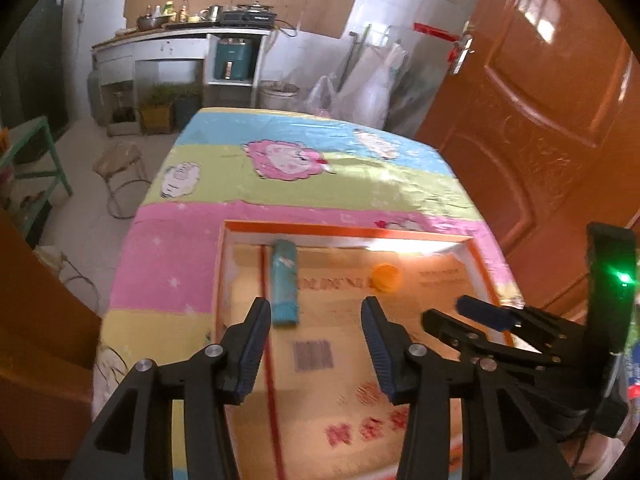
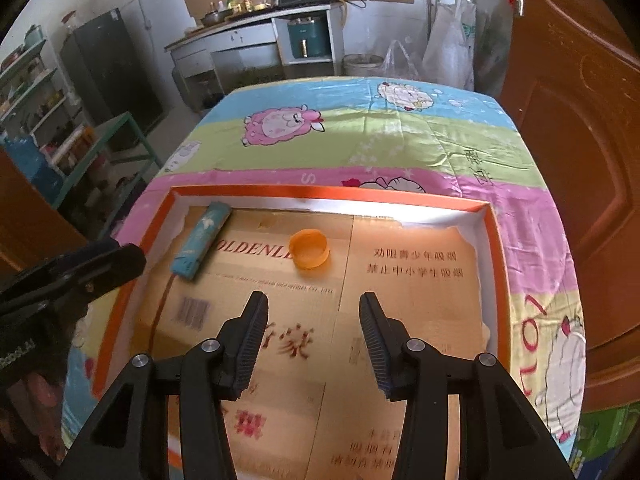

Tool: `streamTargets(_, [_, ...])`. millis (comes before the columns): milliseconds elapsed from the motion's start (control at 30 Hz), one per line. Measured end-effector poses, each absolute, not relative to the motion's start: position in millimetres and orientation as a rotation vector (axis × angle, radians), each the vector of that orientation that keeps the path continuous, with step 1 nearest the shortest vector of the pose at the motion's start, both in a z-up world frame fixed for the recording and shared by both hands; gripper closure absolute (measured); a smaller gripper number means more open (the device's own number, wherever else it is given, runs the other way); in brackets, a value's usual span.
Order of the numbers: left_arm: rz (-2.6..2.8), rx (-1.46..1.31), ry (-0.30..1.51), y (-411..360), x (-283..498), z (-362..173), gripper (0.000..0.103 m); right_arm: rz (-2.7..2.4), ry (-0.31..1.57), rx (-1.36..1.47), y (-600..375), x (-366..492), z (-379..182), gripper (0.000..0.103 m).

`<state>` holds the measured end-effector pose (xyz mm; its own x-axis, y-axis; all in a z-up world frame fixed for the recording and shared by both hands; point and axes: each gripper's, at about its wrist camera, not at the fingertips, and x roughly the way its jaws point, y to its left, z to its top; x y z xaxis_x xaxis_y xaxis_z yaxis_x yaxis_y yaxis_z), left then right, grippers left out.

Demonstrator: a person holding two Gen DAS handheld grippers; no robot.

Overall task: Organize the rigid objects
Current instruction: 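Move both open tools back toward the caps on the quilt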

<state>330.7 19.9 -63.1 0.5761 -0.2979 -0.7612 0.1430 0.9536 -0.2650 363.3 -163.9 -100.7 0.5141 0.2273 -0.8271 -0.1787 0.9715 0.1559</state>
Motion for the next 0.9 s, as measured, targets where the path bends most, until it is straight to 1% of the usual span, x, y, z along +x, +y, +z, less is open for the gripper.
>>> streamTargets(333, [-0.310,-0.204,0.848,18.3,274.4,-32.6,0.056,0.253,0.951,0.075,-168.1,309.3,-70.8,0.054])
streamTargets(467, [-0.311,-0.216,0.842,21.0,255.2,-32.1,0.056,0.244,0.922,0.096,-175.1,283.5,-63.2,0.054])
streamTargets(667, [-0.303,-0.202,0.826,23.5,224.3,-33.3,0.056,0.225,0.895,0.115,-183.8,240.6,-63.0,0.054])
streamTargets(900, [-0.253,-0.108,0.755,20.6,181.0,-27.5,0.056,0.233,0.877,0.120,-181.6,205.2,-64.1,0.054])
